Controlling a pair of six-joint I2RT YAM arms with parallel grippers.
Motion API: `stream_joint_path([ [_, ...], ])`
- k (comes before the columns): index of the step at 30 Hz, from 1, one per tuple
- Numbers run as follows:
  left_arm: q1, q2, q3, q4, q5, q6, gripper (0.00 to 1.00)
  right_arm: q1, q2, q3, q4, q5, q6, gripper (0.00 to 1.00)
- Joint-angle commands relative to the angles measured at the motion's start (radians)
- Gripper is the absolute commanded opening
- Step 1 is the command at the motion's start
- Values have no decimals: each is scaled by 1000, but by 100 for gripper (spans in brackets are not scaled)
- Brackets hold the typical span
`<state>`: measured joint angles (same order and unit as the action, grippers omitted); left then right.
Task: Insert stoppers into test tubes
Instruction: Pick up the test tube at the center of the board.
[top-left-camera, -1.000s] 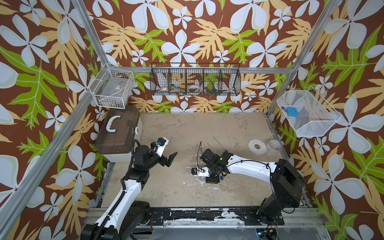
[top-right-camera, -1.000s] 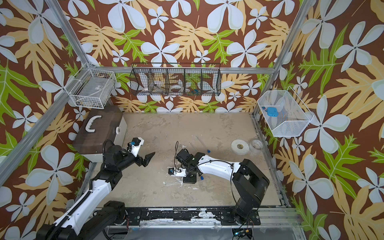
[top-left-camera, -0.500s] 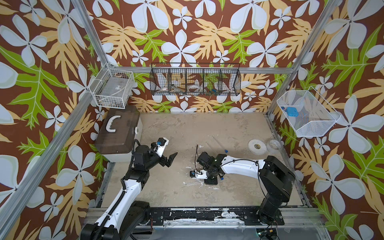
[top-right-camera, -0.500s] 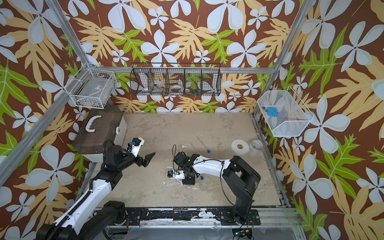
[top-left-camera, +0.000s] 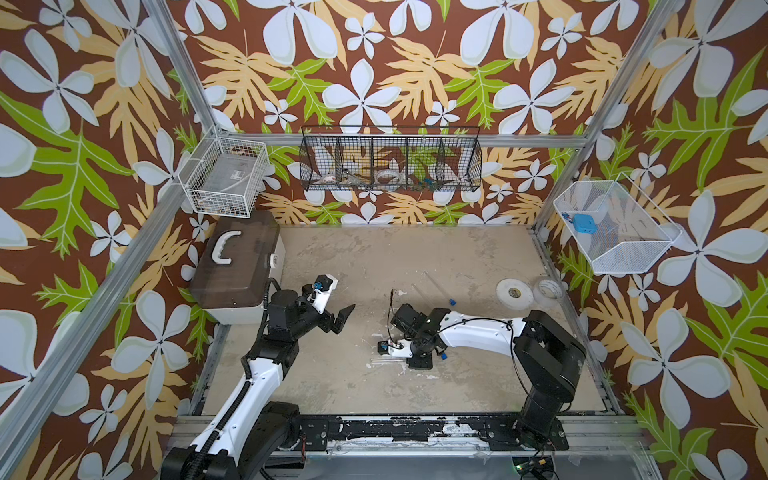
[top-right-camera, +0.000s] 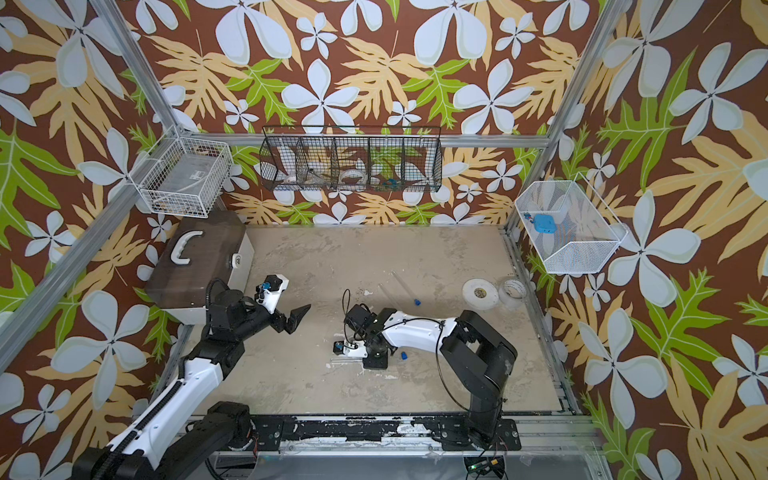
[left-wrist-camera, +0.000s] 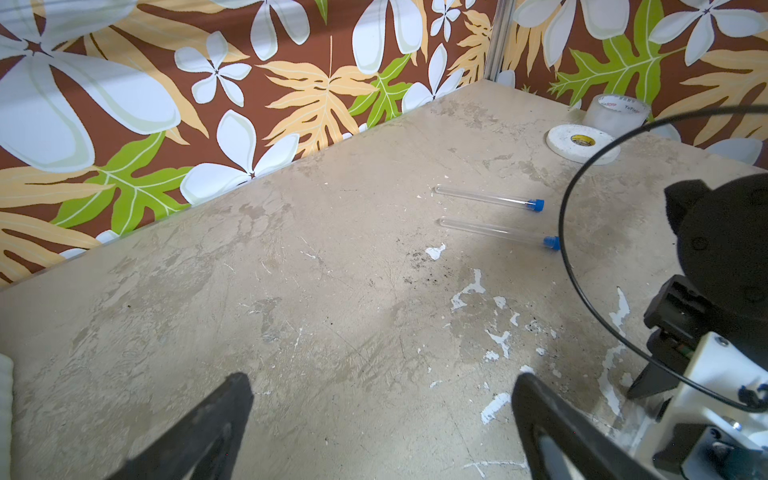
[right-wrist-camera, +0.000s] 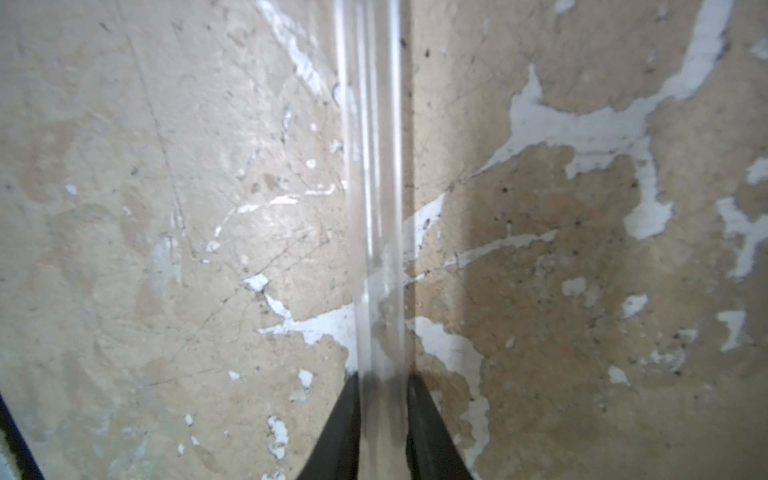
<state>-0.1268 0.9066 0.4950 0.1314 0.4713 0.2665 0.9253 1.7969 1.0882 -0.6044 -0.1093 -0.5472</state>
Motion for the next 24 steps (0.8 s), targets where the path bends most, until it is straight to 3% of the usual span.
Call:
stream_joint_path([
  [1, 3, -1, -6, 28, -5, 0, 100, 1, 4, -4, -8, 22, 10, 21],
  [11, 1, 2, -1, 2, 49, 2, 100, 0, -8, 2, -14, 33, 7, 18],
  [15, -2, 7, -11, -3, 181, 16, 100, 1, -56, -14, 2, 34, 2, 18],
  [21, -7, 20, -42, -50, 480, 54, 100, -2, -147, -36, 13, 46, -16, 18],
  [24, -14, 25, -64, -56, 547, 87, 99, -2, -193, -46, 15, 50, -26, 18],
])
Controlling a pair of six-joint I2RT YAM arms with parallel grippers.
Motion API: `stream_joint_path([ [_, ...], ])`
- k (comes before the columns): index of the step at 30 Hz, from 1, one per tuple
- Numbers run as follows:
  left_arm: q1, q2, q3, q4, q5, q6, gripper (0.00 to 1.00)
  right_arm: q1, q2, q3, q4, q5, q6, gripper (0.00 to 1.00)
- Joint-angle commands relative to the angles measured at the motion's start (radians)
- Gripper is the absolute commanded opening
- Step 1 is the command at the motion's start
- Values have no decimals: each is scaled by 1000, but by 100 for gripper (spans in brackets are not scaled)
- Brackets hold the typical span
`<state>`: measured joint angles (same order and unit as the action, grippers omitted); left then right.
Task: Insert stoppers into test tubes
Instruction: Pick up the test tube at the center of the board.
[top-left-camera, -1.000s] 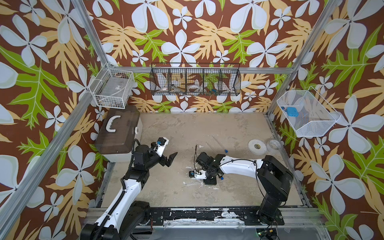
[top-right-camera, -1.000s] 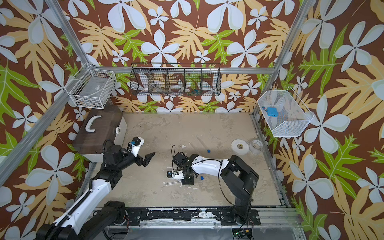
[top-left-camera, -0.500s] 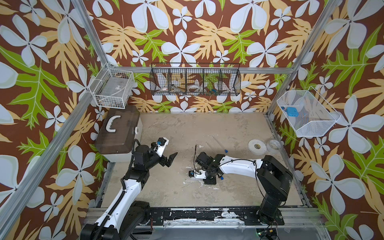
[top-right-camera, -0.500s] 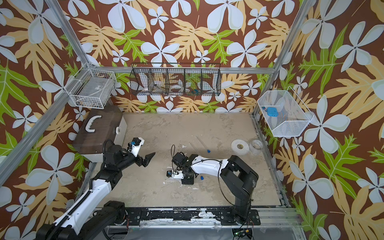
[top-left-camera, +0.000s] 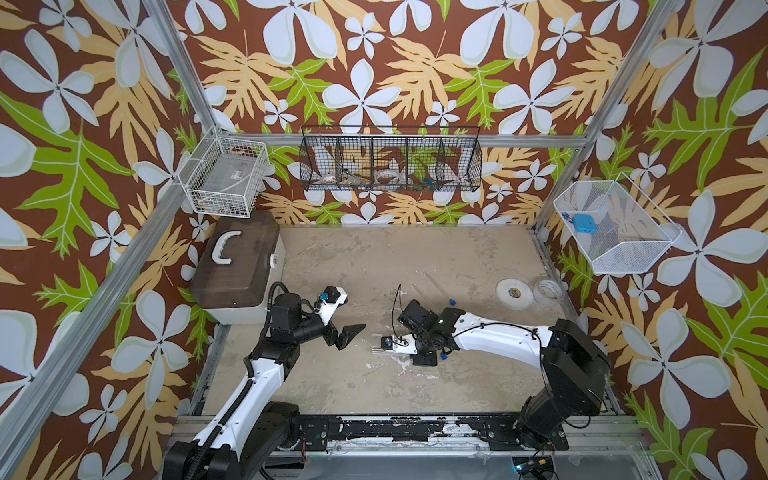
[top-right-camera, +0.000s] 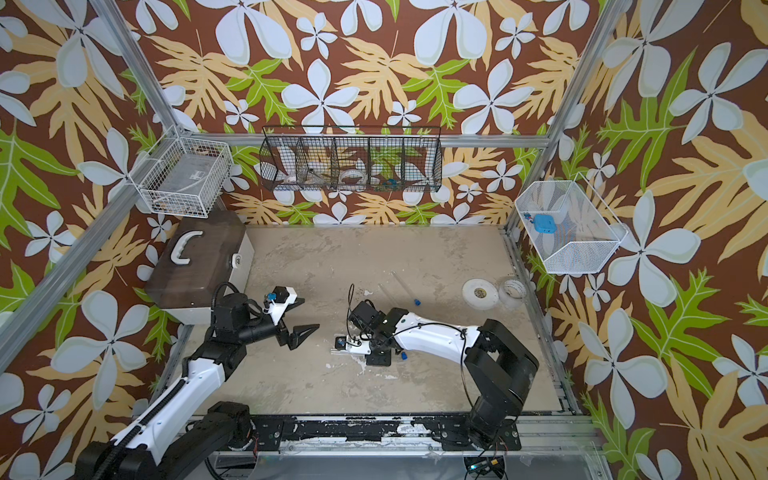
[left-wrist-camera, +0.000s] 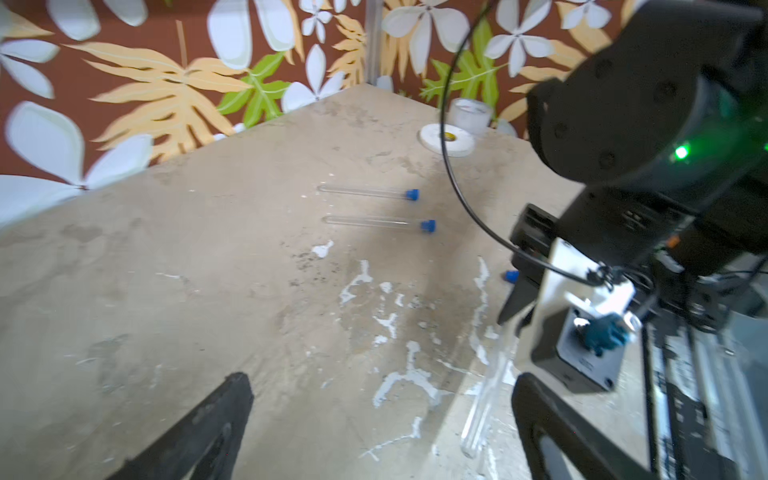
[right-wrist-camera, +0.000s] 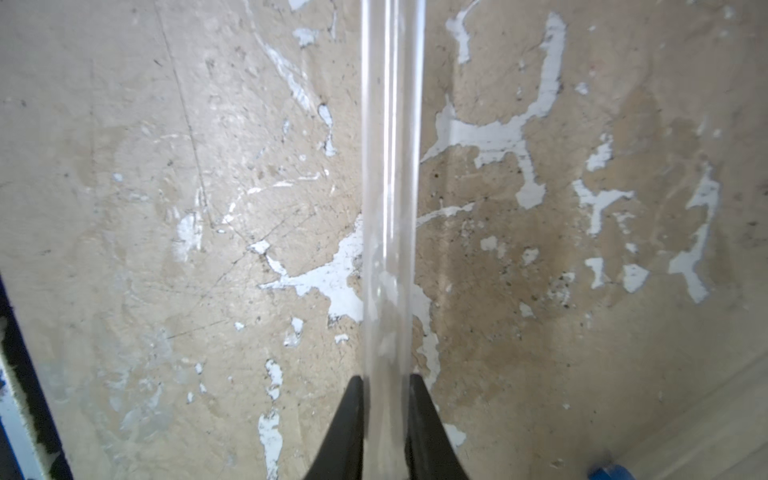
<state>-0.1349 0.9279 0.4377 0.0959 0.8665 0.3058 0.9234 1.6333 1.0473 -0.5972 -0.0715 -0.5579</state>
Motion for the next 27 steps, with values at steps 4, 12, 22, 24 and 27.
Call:
stream_joint_path([
  [4, -11, 21, -13, -47, 175, 108, 97, 0, -82, -8, 12, 1, -18, 18],
  [12, -67, 64, -31, -67, 118, 196, 91, 10, -125, 0, 13, -28, -16, 18],
  [22, -143, 112, -8, -68, 125, 177, 84, 43, -77, 84, -40, -57, -2, 18],
  [24, -155, 118, -4, -72, 115, 176, 81, 45, -75, 95, -47, -57, 1, 18],
  [27, -179, 129, 4, -74, 114, 173, 79, 50, -81, 101, -48, -60, -1, 18],
])
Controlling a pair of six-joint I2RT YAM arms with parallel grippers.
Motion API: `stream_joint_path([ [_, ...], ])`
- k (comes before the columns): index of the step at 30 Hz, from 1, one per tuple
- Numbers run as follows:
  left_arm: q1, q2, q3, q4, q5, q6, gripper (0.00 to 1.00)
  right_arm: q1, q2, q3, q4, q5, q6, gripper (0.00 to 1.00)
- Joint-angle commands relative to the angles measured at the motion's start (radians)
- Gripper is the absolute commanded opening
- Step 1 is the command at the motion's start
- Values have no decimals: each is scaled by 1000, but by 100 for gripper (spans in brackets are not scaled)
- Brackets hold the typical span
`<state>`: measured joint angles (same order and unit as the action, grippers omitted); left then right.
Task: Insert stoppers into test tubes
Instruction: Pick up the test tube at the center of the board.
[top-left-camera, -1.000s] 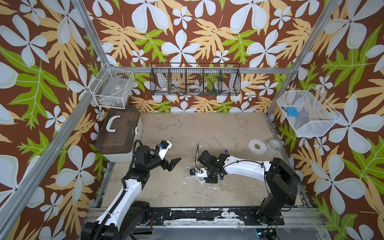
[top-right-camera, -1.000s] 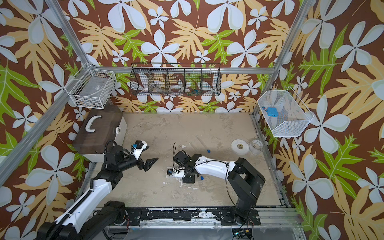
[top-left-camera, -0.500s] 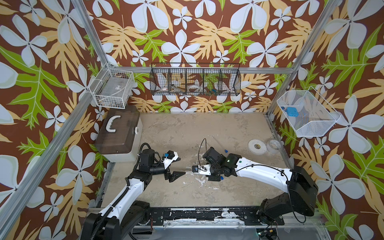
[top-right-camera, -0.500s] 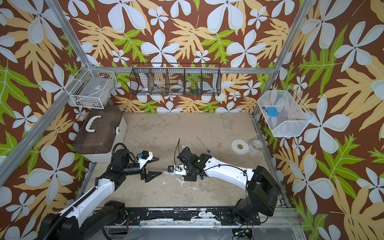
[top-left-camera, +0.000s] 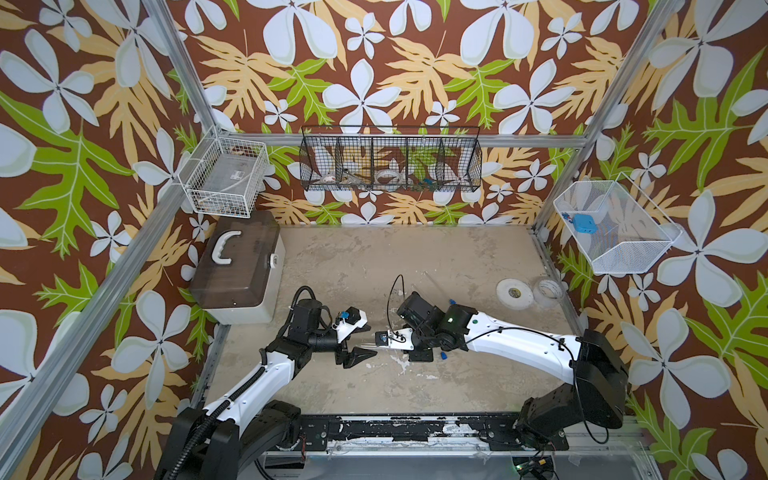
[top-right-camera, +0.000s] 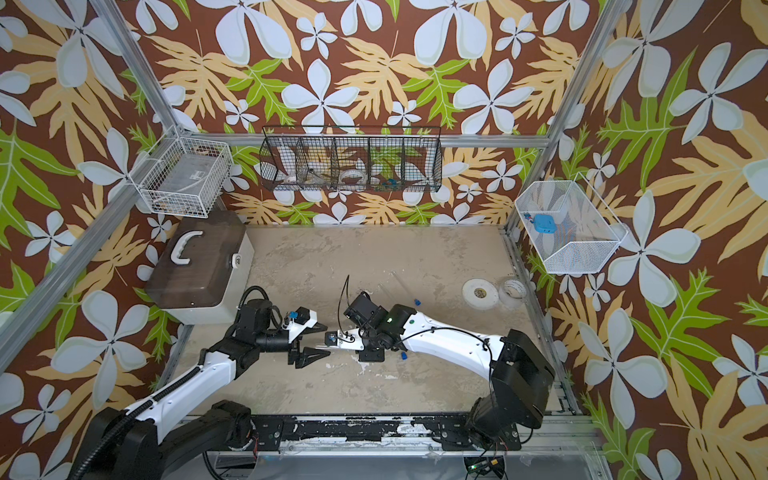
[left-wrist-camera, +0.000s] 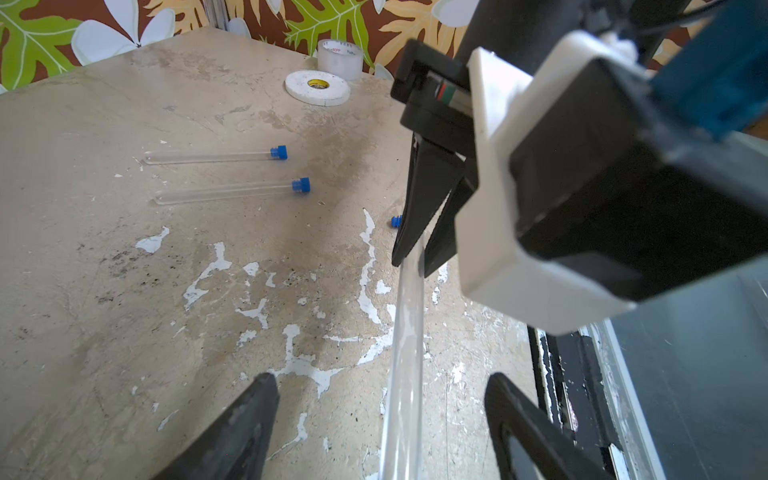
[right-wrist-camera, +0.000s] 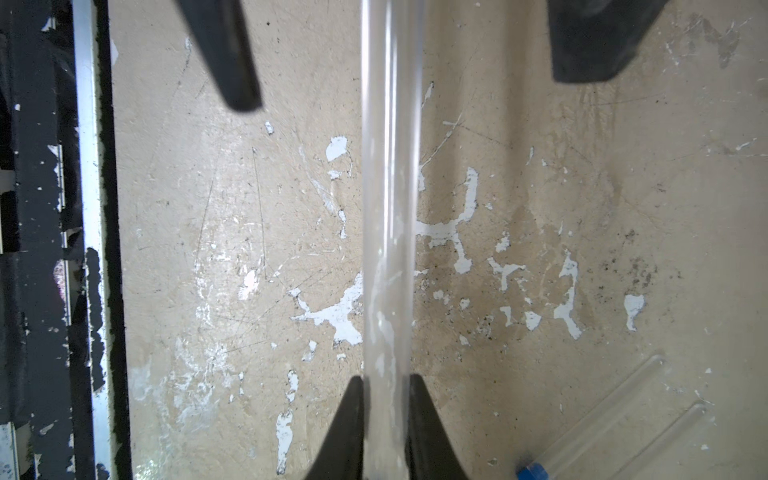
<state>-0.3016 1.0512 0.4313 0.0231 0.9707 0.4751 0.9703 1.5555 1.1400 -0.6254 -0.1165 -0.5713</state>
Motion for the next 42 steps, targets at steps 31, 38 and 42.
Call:
stream_joint_path([
  [31, -102, 59, 21, 49, 20, -103, 42, 19, -7, 56, -44, -40, 18, 18],
  [38, -110, 61, 21, 46, 21, -103, 28, 19, -12, 53, -39, -39, 18, 18],
  [42, -111, 62, 23, 51, 17, -106, 21, 18, -16, 54, -36, -40, 18, 18],
])
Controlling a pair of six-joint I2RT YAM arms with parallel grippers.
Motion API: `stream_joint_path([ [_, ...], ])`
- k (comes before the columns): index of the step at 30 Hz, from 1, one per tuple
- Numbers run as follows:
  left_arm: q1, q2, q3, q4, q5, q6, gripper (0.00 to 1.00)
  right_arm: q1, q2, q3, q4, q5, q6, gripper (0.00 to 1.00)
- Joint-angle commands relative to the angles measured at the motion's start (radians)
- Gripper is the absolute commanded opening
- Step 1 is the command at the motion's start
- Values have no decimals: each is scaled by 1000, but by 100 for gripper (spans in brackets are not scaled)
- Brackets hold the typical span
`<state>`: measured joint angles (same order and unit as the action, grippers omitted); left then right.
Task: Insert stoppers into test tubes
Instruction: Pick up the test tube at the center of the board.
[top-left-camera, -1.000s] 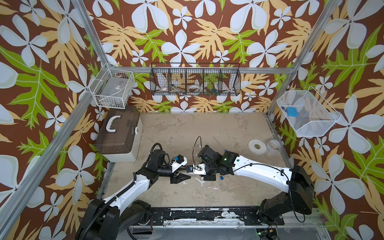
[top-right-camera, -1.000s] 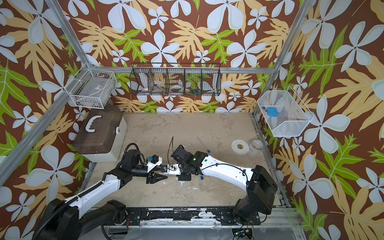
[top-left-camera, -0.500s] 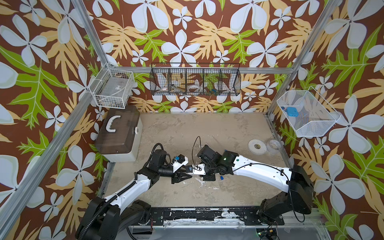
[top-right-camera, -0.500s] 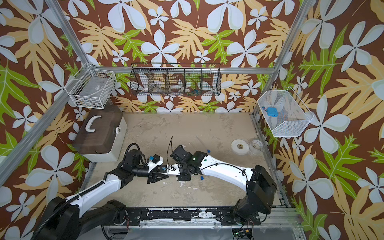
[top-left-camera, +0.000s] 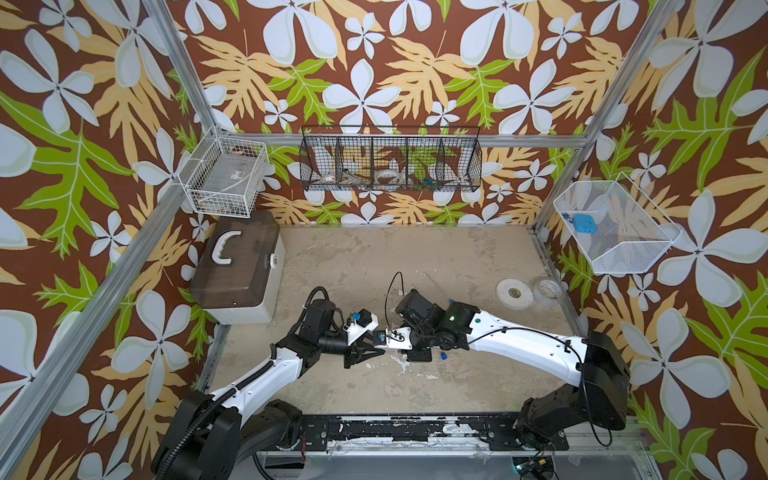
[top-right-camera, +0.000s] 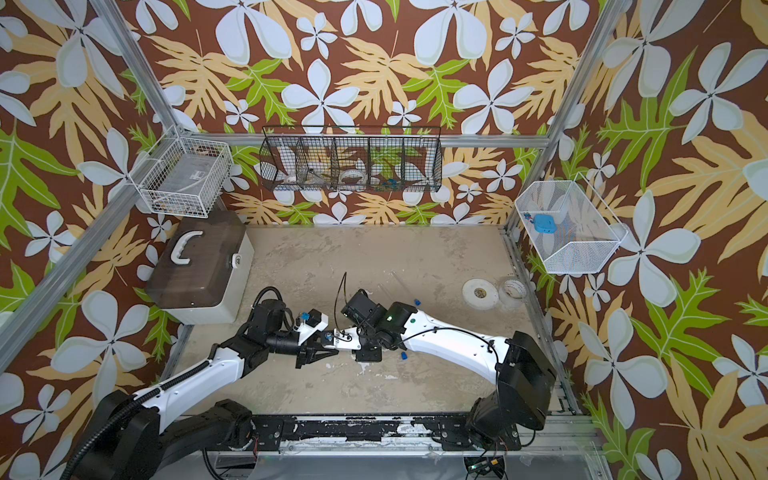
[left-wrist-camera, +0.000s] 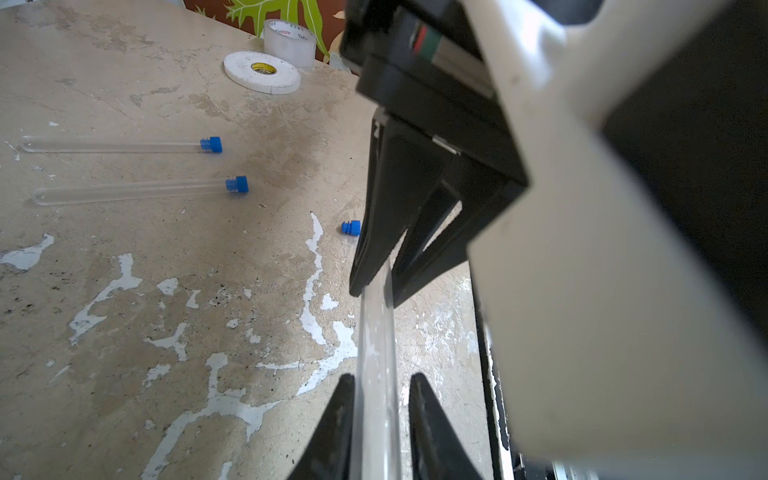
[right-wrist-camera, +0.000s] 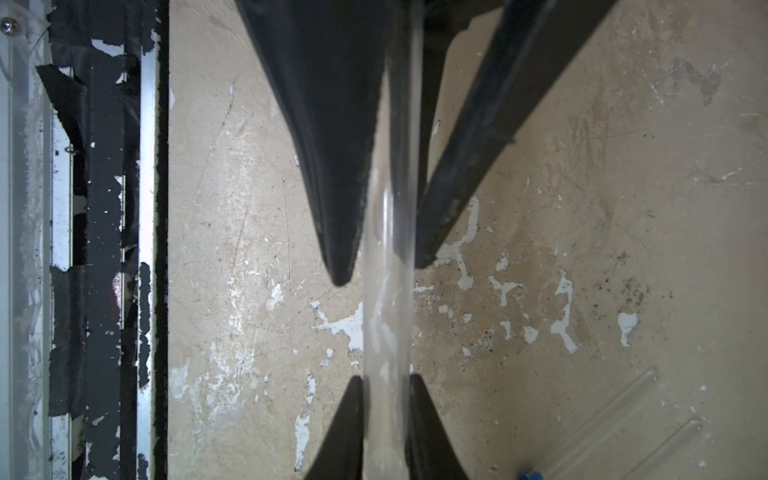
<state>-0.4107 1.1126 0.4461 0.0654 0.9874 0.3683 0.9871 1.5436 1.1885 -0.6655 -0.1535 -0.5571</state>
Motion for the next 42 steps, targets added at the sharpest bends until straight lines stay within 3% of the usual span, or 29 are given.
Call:
stream_joint_path([
  [1, -2, -1, 7, 8, 0, 1, 18, 2, -1, 9, -1, -1, 5, 18],
  [4, -2, -4, 6, 5, 0, 3, 11, 2, -9, 4, 5, 0, 5, 18],
  [9, -1, -10, 3, 7, 0, 4, 9, 2, -13, 5, 1, 0, 8, 21],
  [16, 18, -31, -3, 11, 12, -8, 9, 1, -48, -15, -2, 25, 36, 38],
  [20, 71, -72, -19, 79, 49, -98, 9, -10, -105, -44, 18, 43, 93, 46],
  [28, 173, -132, 3, 261, 99, -425, 9, -122, -270, -134, 187, -33, 400, 49],
  [32, 211, -153, 19, 299, 102, -531, 9, -183, -273, -113, 114, 29, 649, 51],
  [36, 224, -163, 30, 330, 125, -572, 9, -190, -213, -80, -58, 135, 829, 51],
  [42, 229, -174, 19, 348, 133, -576, 9, -194, -253, -249, -23, 110, 1047, 50],
])
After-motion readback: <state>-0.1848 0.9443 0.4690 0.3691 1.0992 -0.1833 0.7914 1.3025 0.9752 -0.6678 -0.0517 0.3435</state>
